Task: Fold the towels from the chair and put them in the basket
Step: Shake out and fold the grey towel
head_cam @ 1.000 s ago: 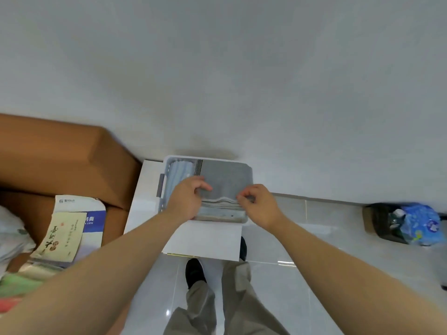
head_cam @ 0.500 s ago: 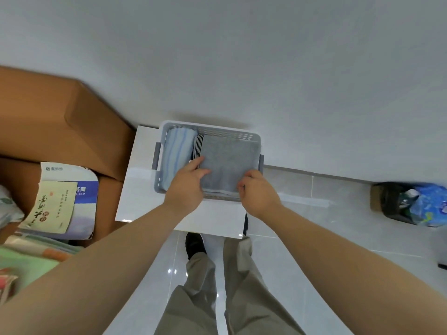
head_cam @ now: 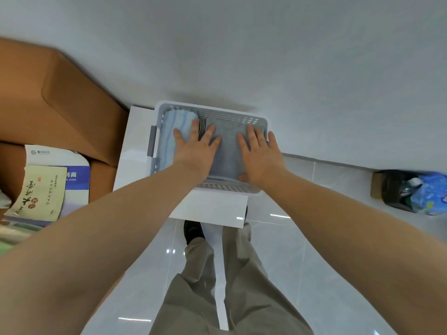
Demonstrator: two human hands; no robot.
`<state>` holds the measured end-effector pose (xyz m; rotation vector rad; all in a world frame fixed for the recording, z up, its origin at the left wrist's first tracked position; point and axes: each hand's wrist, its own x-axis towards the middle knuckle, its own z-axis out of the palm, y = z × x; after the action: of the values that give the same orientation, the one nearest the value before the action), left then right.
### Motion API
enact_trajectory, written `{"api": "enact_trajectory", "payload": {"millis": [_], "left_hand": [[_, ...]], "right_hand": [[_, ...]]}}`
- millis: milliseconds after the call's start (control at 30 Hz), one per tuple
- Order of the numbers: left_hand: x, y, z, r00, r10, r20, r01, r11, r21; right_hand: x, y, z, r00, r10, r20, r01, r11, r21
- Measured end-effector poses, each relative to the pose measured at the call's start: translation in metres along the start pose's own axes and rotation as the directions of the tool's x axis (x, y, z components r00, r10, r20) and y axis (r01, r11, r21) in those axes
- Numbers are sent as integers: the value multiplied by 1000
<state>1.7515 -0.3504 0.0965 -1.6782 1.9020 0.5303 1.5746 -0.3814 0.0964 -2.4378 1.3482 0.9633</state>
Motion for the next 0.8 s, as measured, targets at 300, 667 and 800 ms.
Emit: {"api": "enact_trajectory", "payload": {"millis": [300,667,800], "left_hand": [[15,10,14,999,-23,49,23,1000,-19],[-18,-77,34,918,57,-392,-118,984,-132],[-11,-98,44,945,245,-217,-210,962,175]], "right_hand": [[26,-11,18,999,17,51,-7,982,-189],[14,-22,-15,984,-93,-154,89,995,-38],[31,-37,2,918,-306,-253,319,948,10]]}}
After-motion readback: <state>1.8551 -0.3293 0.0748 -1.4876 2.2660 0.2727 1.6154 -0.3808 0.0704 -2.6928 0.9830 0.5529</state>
